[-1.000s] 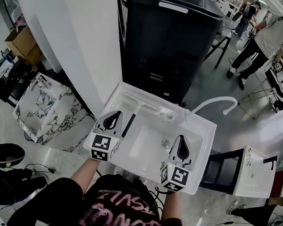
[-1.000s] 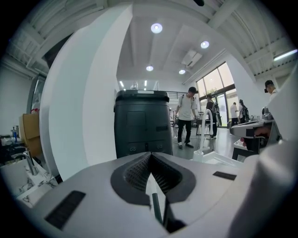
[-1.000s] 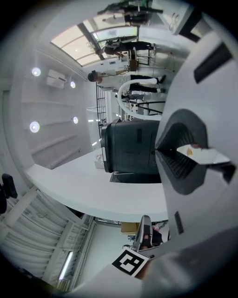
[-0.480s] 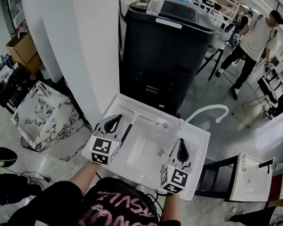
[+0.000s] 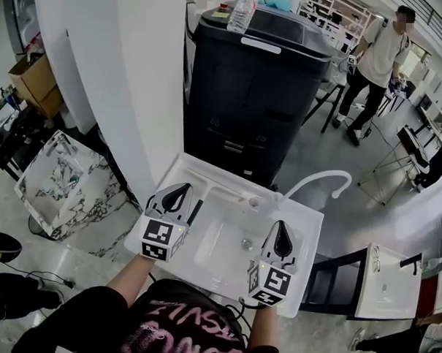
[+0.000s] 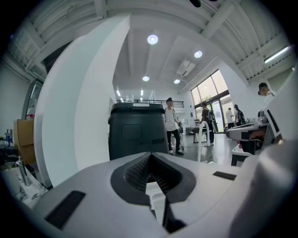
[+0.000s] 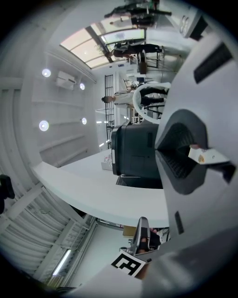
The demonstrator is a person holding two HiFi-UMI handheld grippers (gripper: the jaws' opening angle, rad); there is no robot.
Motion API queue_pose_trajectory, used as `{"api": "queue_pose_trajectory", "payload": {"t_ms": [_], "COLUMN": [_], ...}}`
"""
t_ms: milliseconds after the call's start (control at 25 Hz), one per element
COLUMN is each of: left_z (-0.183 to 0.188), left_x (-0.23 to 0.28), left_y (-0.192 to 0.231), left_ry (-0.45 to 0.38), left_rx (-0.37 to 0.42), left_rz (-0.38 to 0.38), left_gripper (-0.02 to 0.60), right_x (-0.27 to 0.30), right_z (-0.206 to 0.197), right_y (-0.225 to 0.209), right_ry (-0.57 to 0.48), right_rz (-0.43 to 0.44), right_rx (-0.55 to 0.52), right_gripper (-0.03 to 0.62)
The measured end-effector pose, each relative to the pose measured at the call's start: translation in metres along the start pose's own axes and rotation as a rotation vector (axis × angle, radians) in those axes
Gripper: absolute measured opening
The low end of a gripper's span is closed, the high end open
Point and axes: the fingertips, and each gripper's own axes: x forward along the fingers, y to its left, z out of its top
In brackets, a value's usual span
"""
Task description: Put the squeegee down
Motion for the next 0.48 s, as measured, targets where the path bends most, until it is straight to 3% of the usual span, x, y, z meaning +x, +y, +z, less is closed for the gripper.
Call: {"api": "queue_pose_trajectory", "payload": {"t_ms": [480], "left_z": [-0.0001], "left_x": [0.0034], "left_y": [-0.0035], "left_ry": [-0.011], "left_rx": [-0.002], "left_rz": [-0.005], "left_gripper": [0.01], "right_x": [0.0081], "right_z": [-0.0037], "right_y": [0.0021], "right_ry": [0.007], "right_rz": [0.016], "right_rx": [-0.012], "right_gripper": [0.02]}}
